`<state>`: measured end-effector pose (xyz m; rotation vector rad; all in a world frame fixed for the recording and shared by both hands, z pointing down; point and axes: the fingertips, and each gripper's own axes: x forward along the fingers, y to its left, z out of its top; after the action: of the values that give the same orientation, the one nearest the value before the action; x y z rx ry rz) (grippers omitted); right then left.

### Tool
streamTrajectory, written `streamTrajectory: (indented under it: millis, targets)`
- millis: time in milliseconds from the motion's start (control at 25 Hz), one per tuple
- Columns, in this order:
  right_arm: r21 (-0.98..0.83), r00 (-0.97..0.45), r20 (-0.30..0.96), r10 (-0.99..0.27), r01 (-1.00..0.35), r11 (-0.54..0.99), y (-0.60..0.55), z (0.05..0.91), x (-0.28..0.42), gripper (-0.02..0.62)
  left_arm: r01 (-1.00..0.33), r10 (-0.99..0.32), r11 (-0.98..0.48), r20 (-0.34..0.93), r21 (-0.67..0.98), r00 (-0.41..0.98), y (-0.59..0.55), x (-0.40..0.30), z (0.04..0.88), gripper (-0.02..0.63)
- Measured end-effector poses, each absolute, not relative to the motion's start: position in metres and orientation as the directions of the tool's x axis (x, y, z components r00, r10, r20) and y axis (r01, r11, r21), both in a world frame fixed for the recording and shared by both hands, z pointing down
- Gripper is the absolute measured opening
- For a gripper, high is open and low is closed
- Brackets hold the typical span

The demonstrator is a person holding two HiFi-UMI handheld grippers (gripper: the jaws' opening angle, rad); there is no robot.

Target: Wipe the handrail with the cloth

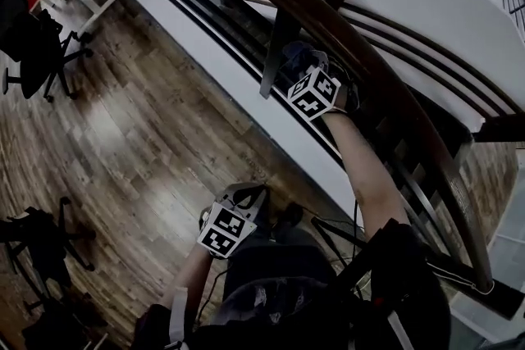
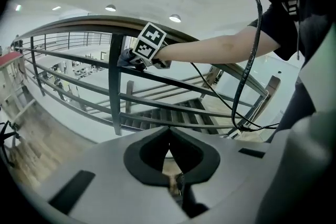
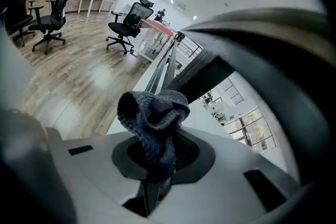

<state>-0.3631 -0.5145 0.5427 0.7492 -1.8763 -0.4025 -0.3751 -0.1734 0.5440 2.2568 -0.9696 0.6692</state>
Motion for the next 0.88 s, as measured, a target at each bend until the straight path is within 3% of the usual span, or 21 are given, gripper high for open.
streamTrajectory:
  millis: [280,520,880]
  targets:
    - [0.560,-0.280,0.713,-0.643,-0.326,0.762,-0.537,0.569,-0.366,0.044,-0.800,-0.462,-0.533,0.697,0.276,0.549,-0.217,-0.401,0.571,0.008]
    - [0.485,-0.270,0.775,-0.571,-0.326,0.812,-0.535,0.570,-0.365,0.044,-0.799,-0.506,-0.555,0.668,0.232,0.546,-0.255,-0.415,0.550,0.008]
    - [0.467,-0.196,0.805,-0.561,-0.374,0.801,-0.477,0.572,-0.290,0.044,-0.719,-0.458,-0.651,0.629,0.243,0.628,-0.253,-0.368,0.543,0.008]
